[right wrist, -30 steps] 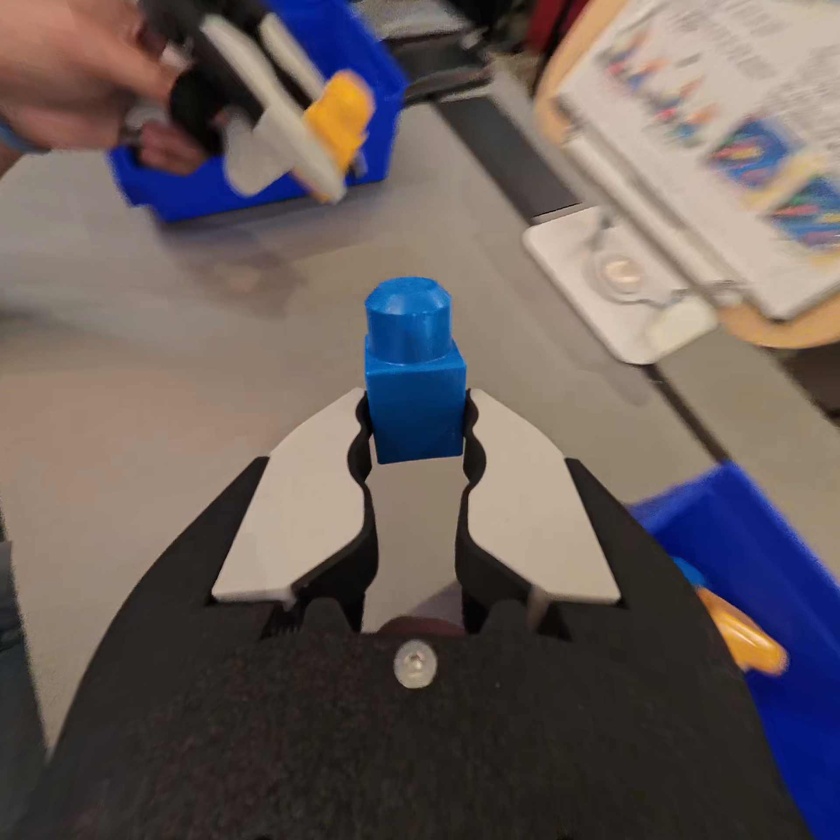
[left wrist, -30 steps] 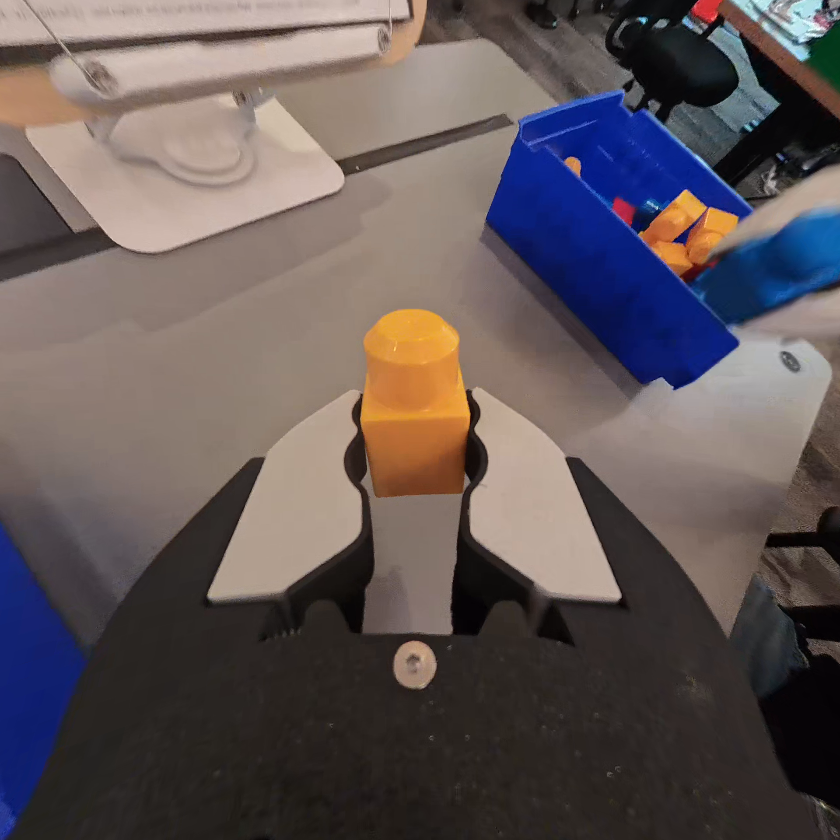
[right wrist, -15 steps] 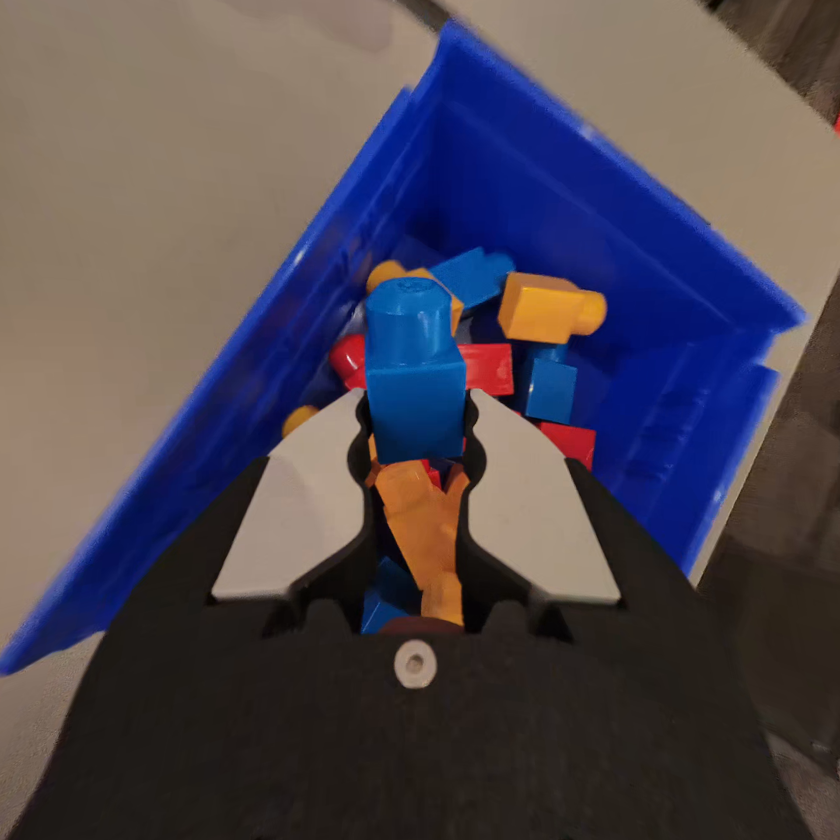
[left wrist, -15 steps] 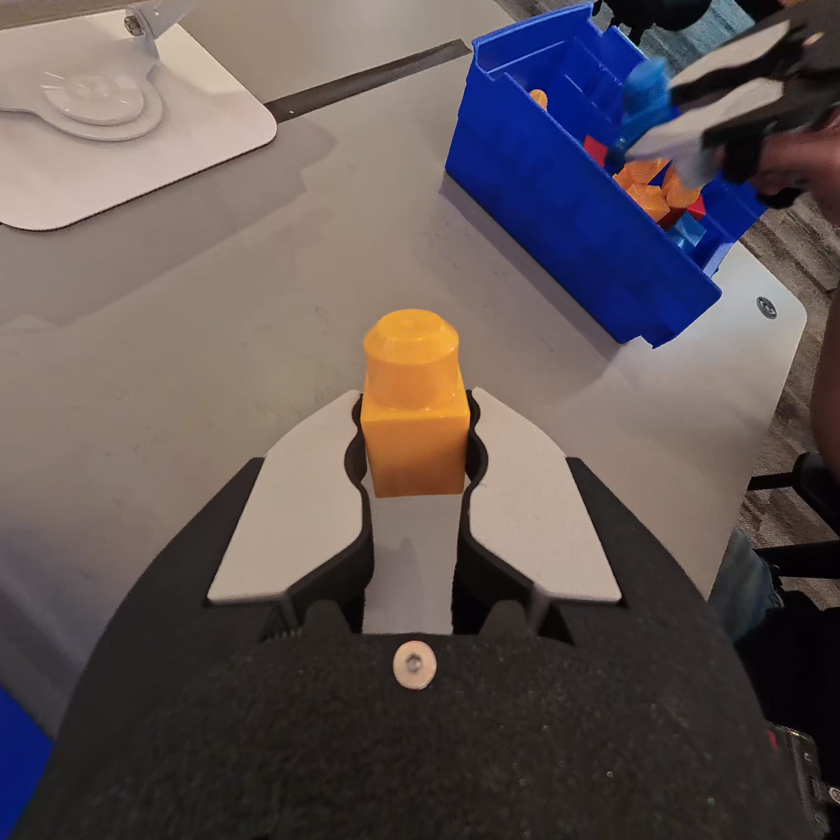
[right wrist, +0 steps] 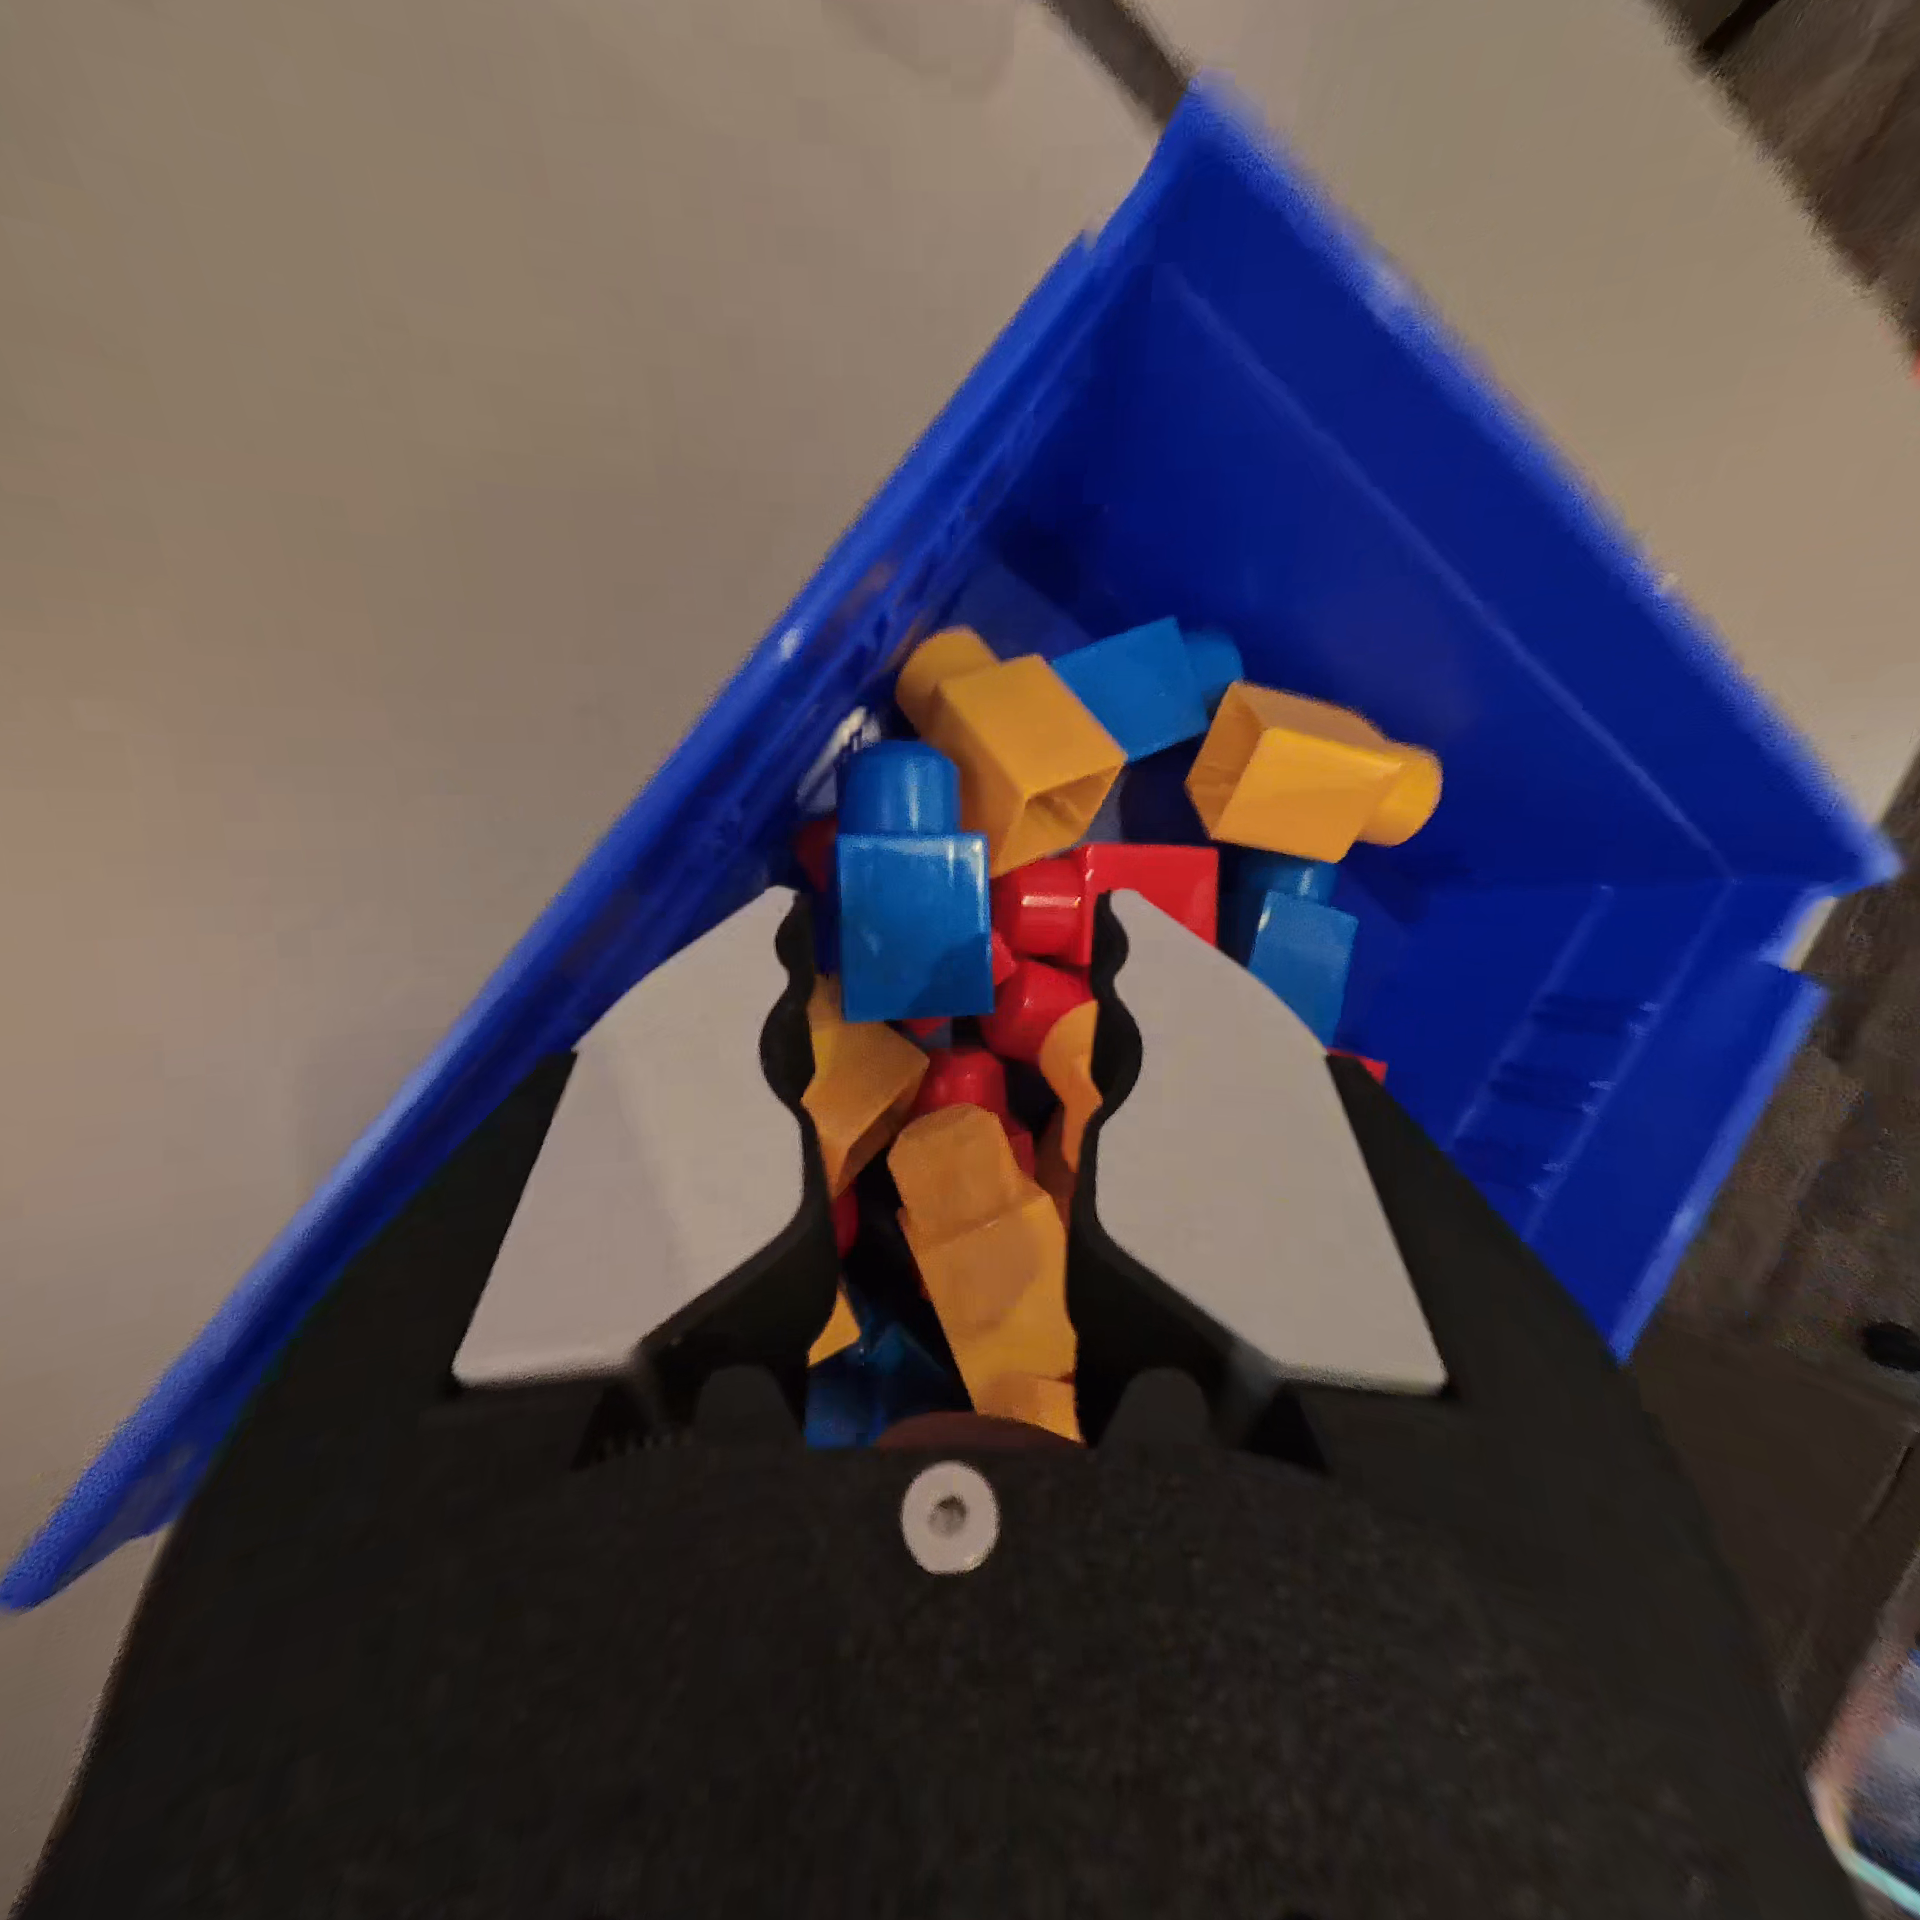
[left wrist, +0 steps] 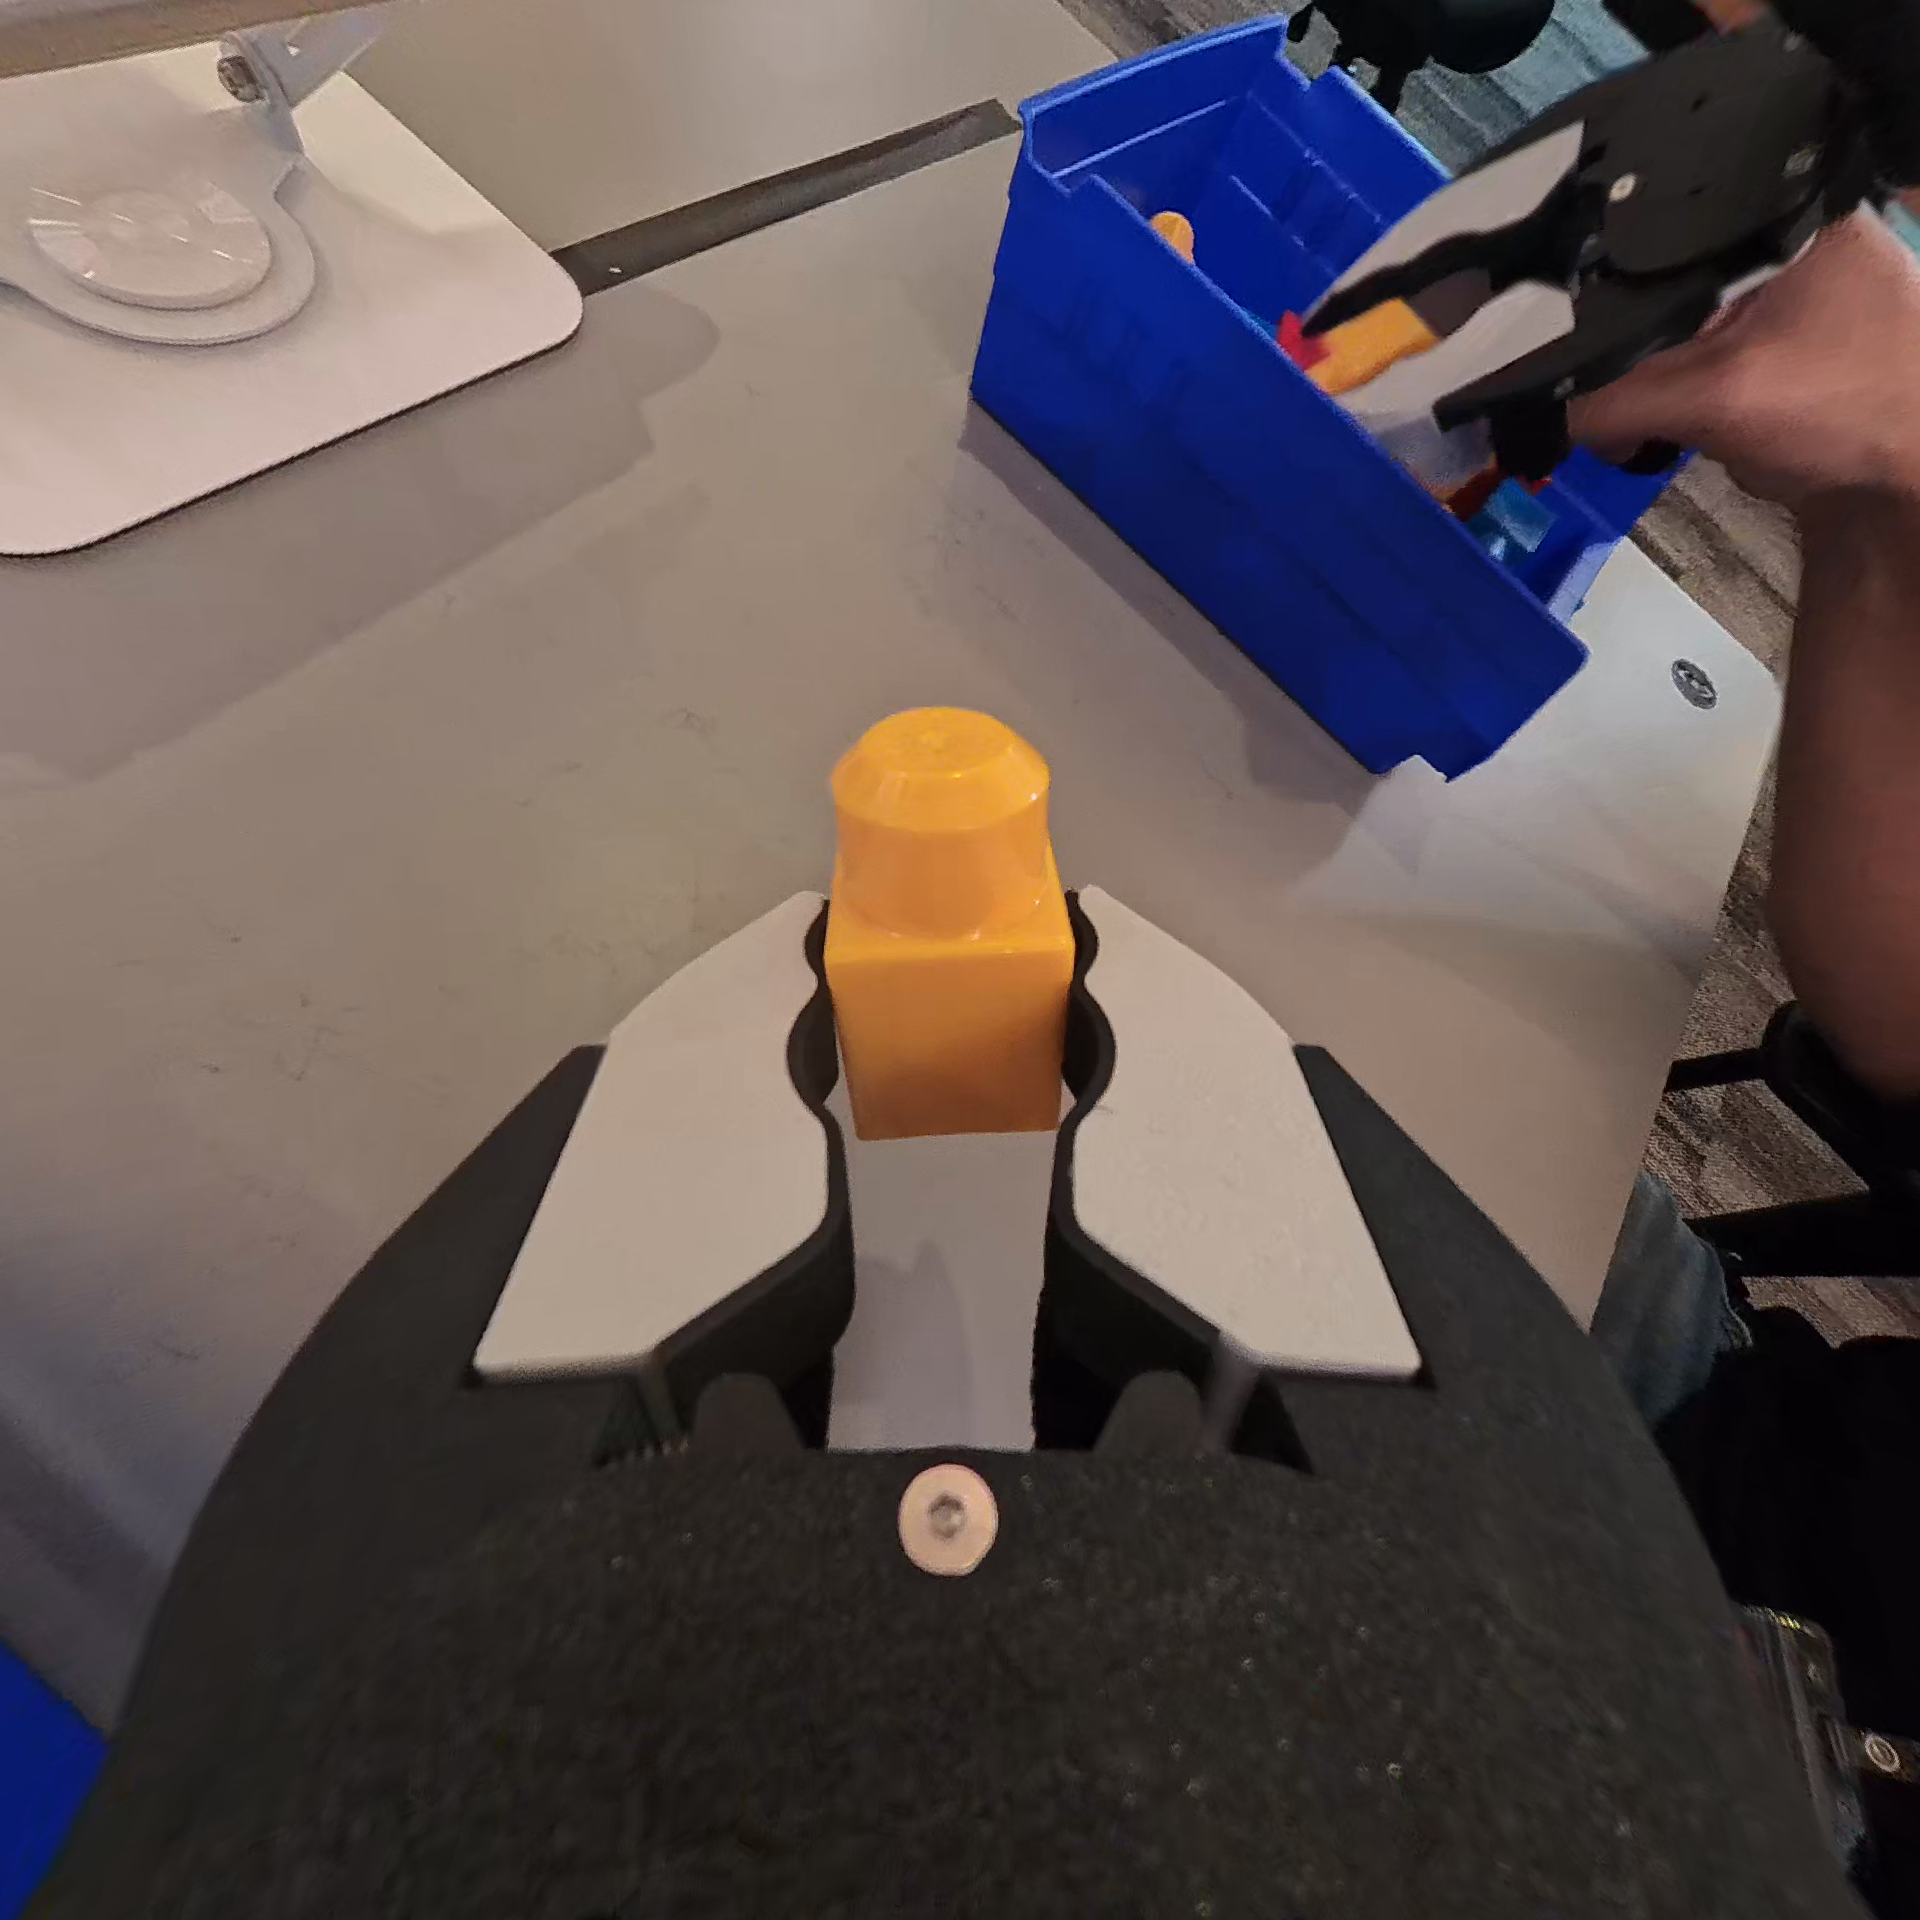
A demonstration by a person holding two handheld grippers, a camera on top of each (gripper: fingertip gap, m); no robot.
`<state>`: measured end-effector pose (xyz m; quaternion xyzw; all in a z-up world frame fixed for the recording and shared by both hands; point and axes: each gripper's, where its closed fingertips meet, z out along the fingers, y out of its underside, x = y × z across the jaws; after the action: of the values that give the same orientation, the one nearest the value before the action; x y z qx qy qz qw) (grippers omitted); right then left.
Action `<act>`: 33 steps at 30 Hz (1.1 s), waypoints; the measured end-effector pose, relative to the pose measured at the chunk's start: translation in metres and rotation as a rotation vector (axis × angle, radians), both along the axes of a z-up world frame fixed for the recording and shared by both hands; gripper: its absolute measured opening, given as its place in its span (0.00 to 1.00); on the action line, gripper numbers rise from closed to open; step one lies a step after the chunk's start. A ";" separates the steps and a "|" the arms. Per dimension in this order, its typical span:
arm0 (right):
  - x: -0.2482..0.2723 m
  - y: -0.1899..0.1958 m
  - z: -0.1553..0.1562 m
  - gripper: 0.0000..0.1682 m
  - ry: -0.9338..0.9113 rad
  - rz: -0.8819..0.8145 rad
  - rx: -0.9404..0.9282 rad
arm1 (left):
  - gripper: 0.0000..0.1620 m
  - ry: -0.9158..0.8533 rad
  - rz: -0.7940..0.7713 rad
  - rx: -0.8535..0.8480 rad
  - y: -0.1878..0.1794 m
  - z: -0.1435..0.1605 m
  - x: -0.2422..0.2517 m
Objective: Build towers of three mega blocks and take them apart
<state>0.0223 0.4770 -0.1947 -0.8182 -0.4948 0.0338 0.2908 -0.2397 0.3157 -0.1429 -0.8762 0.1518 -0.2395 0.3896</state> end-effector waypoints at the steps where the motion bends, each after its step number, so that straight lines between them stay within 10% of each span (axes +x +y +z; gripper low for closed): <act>1: -0.003 0.000 0.016 0.30 0.067 -0.007 0.025 | 0.25 -0.010 -0.021 0.006 -0.002 0.002 0.003; 6: -0.039 -0.028 0.120 0.31 0.695 0.025 -0.011 | 0.25 -0.015 -0.131 0.104 -0.010 0.019 0.013; 11: -0.097 -0.105 0.174 0.41 1.194 0.242 -0.479 | 0.25 -0.042 -0.280 0.262 -0.023 0.042 0.035; 21: -0.205 -0.233 0.113 0.57 1.132 0.394 -1.305 | 0.25 0.269 -0.497 0.680 -0.044 0.048 0.064; 33: -0.214 -0.235 0.101 0.40 1.166 0.407 -1.315 | 0.25 0.300 -0.536 0.631 -0.045 0.032 0.078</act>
<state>-0.1914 0.2420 -0.0940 -0.5691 -0.2849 0.7702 -0.0427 -0.1620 0.2708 -0.1106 -0.6692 0.4944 -0.1440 0.5358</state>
